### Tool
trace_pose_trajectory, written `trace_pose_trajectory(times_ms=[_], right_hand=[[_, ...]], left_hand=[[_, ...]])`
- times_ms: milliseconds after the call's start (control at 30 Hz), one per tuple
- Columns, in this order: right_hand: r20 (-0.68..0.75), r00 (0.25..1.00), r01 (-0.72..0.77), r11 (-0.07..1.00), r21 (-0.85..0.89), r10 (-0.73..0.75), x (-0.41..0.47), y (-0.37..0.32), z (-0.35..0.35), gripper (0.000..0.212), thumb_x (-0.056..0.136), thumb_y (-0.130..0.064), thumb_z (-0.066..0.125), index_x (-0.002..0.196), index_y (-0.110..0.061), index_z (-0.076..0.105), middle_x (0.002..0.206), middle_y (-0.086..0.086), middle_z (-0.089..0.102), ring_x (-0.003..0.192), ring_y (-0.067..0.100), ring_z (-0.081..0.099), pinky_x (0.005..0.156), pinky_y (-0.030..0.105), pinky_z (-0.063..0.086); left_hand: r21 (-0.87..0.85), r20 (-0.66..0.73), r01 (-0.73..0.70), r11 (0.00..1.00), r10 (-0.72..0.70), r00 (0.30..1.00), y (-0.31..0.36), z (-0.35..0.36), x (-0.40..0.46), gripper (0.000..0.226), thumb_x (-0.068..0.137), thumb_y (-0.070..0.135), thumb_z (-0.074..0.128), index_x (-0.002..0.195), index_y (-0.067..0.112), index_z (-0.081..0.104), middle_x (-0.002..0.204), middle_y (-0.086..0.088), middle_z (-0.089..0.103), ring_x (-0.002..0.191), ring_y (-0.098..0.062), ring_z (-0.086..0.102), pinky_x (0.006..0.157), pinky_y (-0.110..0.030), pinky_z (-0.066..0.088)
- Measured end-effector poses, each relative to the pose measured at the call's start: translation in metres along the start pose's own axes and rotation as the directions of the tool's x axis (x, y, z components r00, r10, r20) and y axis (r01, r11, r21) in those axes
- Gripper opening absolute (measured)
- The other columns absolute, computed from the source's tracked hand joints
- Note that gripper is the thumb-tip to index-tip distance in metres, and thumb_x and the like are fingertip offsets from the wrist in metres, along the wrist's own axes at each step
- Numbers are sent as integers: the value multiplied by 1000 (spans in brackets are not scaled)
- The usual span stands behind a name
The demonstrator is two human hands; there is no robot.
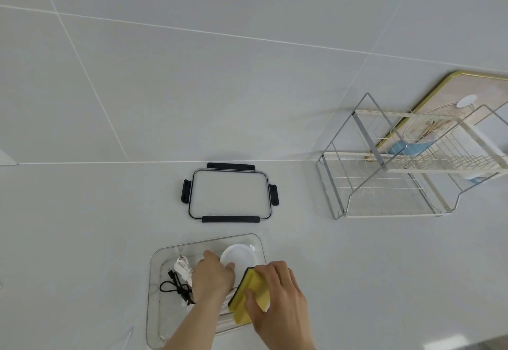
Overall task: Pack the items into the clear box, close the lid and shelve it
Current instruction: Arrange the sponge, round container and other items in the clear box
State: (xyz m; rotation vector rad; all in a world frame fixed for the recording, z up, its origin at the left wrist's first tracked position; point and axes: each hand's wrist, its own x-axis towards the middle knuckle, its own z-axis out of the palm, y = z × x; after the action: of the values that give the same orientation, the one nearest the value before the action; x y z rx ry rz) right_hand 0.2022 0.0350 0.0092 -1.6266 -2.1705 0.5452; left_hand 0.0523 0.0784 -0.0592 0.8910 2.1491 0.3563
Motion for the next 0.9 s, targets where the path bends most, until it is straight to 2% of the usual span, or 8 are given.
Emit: trace_pose_trajectory(times_ms=[233, 333, 367, 433, 500, 567, 667, 900], right_hand=[[-3, 1000, 4, 1000, -9, -4, 3, 0, -1, 36, 72, -41, 69, 105, -28, 63, 102, -12, 55, 87, 10, 56, 53, 20, 49], [-49, 999, 0, 1000, 9, 0, 9, -4, -2, 34, 73, -38, 69, 104, -28, 61, 104, -11, 54, 88, 12, 54, 60, 24, 51], [-67, 998, -3, 1000, 22, 4, 11, -6, -2, 34, 73, -37, 69, 104, -28, 60, 105, -10, 53, 89, 12, 55, 62, 27, 52], [-94, 995, -15, 999, 51, 19, 17, -11, -3, 36, 73, -34, 69, 107, -29, 59, 108, -9, 53, 91, 15, 56, 63, 30, 54], [-109, 993, -33, 996, 77, 41, 23, -17, -2, 38, 74, -33, 68, 110, -29, 58, 110, -8, 53, 94, 17, 56, 62, 30, 54], [-118, 991, -46, 994, 95, 57, 26, -21, 0, 38, 76, -34, 69, 112, -31, 57, 111, -9, 53, 96, 17, 56, 64, 29, 53], [-110, 993, -42, 995, 95, 52, 24, -25, 3, 38, 76, -36, 69, 112, -32, 56, 110, -11, 53, 97, 16, 55, 67, 29, 52], [-115, 990, -72, 993, 96, 83, 20, -23, 7, 43, 78, -37, 74, 118, -30, 59, 111, -12, 58, 99, 16, 57, 69, 28, 51]], left_hand=[[110, -126, -131, 985, 145, 981, 3, -28, -14, 45, 89, 49, 56, 115, 12, 50, 112, -4, 64, 101, -28, 64, 68, -31, 42], [295, -199, -306, 905, 371, 907, -5, -54, -20, 26, 91, 39, 50, 112, 25, 53, 105, 8, 66, 95, -18, 63, 69, -30, 42], [363, -159, -385, 848, 464, 871, -10, -63, -19, 24, 89, 30, 51, 113, 28, 52, 106, 11, 65, 97, -16, 60, 74, -29, 43], [504, 46, -525, 686, 585, 809, -21, -79, -17, 38, 81, 20, 55, 117, 31, 52, 116, 13, 62, 111, -14, 52, 92, -27, 40], [597, 240, -603, 529, 600, 763, -34, -91, -14, 50, 76, 20, 61, 124, 31, 49, 125, 12, 56, 123, -15, 43, 102, -28, 32], [676, 326, -609, 415, 573, 752, -47, -97, -10, 59, 74, 18, 63, 130, 29, 45, 131, 8, 51, 127, -17, 39, 107, -30, 29], [758, 355, -584, 289, 569, 742, -58, -98, -5, 59, 75, 14, 63, 130, 24, 44, 133, 2, 48, 126, -23, 39, 107, -35, 31], [830, 276, -490, 266, 568, 776, -63, -85, -6, 49, 80, 14, 64, 125, 13, 45, 123, -10, 48, 113, -33, 44, 95, -42, 35]])
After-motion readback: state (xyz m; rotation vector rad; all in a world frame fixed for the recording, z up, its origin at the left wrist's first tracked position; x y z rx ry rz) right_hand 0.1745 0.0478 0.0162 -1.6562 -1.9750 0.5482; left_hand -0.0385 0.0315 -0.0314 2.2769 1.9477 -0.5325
